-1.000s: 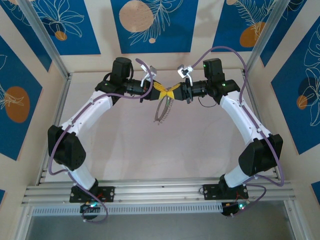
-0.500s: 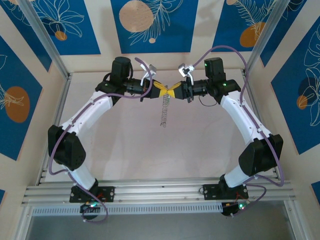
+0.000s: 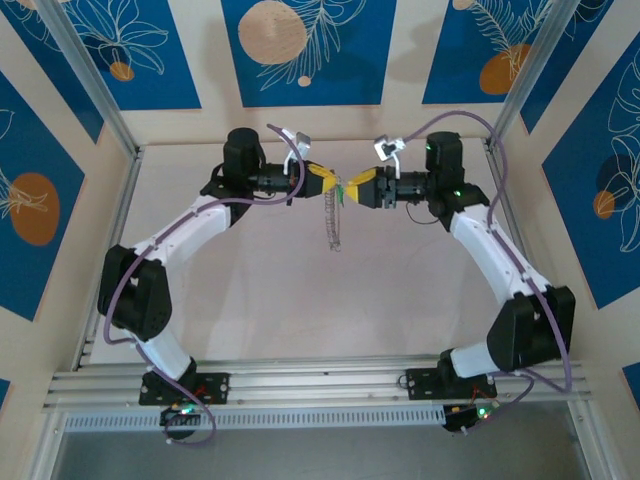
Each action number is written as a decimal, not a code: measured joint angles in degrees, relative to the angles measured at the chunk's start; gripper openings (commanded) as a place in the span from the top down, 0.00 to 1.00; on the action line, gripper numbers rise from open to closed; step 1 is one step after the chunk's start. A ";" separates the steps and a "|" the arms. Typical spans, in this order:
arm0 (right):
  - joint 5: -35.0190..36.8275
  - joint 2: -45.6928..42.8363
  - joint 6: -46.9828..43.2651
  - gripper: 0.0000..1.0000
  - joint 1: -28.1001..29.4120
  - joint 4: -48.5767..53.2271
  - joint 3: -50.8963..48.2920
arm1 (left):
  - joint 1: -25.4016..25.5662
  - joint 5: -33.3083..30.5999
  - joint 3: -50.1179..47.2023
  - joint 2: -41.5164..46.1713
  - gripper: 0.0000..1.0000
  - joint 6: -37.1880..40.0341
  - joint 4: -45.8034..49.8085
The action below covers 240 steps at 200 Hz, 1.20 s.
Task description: Put the keys on the keyring
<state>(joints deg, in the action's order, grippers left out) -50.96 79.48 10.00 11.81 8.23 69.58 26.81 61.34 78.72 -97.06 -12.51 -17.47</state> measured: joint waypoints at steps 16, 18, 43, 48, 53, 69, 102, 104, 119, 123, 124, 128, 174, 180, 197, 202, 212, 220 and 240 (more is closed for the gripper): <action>1.88 -4.31 3.61 0.58 -1.33 -5.62 -4.61 | 0.00 -0.44 -0.92 0.00 1.00 -2.47 -3.78; 2.14 -4.87 4.13 0.57 -1.42 -6.27 -5.20 | 0.00 -0.44 -1.01 0.00 1.00 -2.71 -4.07; 7.28 -9.68 9.33 0.57 -1.05 -13.57 -11.15 | 0.00 -1.25 -2.51 0.07 1.00 -5.53 -7.91; 8.52 -10.34 10.32 0.57 -0.72 -14.86 -12.17 | 0.00 -1.46 -2.82 0.13 1.00 -5.95 -8.35; 9.57 -10.82 10.95 0.57 -0.46 -15.67 -13.00 | 0.00 -1.55 -3.19 0.26 1.00 -6.40 -8.79; 13.51 -12.13 13.09 0.57 0.72 -18.80 -15.76 | 0.00 -2.14 -4.46 1.01 1.00 -7.45 -9.68; 18.29 -12.63 15.78 0.54 2.89 -22.56 -18.14 | 0.22 -3.37 -5.53 3.08 1.00 -9.60 -10.60; 18.53 -12.63 15.80 0.54 2.99 -22.73 -18.21 | 0.24 -3.39 -5.53 3.23 1.00 -9.62 -10.64; 20.00 -12.63 16.20 0.52 4.02 -23.82 -18.29 | 0.48 -3.67 -5.60 4.22 1.00 -10.43 -11.15; 20.28 -12.63 16.26 0.52 4.31 -24.02 -18.29 | 0.59 -3.89 -5.62 4.46 1.00 -10.60 -11.28; 20.41 -12.63 16.24 0.51 4.42 -24.11 -18.29 | 0.61 -3.93 -5.62 4.57 1.00 -10.67 -11.34; 20.65 -12.63 16.41 0.51 4.70 -24.17 -18.29 | 0.70 -4.00 -5.64 4.76 1.00 -11.02 -11.54; 24.06 -12.66 15.61 0.50 8.94 -24.41 -18.29 | 1.33 -4.42 -5.64 5.60 1.00 -11.89 -12.28; 24.55 -12.68 15.30 0.50 9.51 -24.35 -18.29 | 1.33 -4.42 -5.64 5.60 1.00 -12.07 -12.24; 25.86 -12.70 14.43 0.50 10.69 -24.15 -18.29 | 1.36 -4.42 -5.64 5.60 1.00 -12.48 -12.31; 26.16 -12.68 14.16 0.50 10.93 -24.04 -18.29 | 1.36 -4.42 -5.64 5.60 1.00 -12.55 -12.26; 26.75 -12.68 13.73 0.50 11.37 -23.89 -18.29 | 1.36 -4.42 -5.64 5.60 1.00 -12.66 -12.26; 27.15 -12.61 13.44 0.50 11.52 -23.80 -18.27 | 1.36 -4.39 -5.62 5.60 1.00 -12.68 -12.28; 28.22 -12.11 12.63 0.51 11.61 -23.61 -18.10 | 1.36 -4.39 -5.62 5.60 1.00 -12.70 -12.31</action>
<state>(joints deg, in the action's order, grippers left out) -22.74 67.37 22.63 23.42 -15.38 51.48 28.16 56.95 73.10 -91.46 -25.21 -29.78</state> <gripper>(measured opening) 0.496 0.049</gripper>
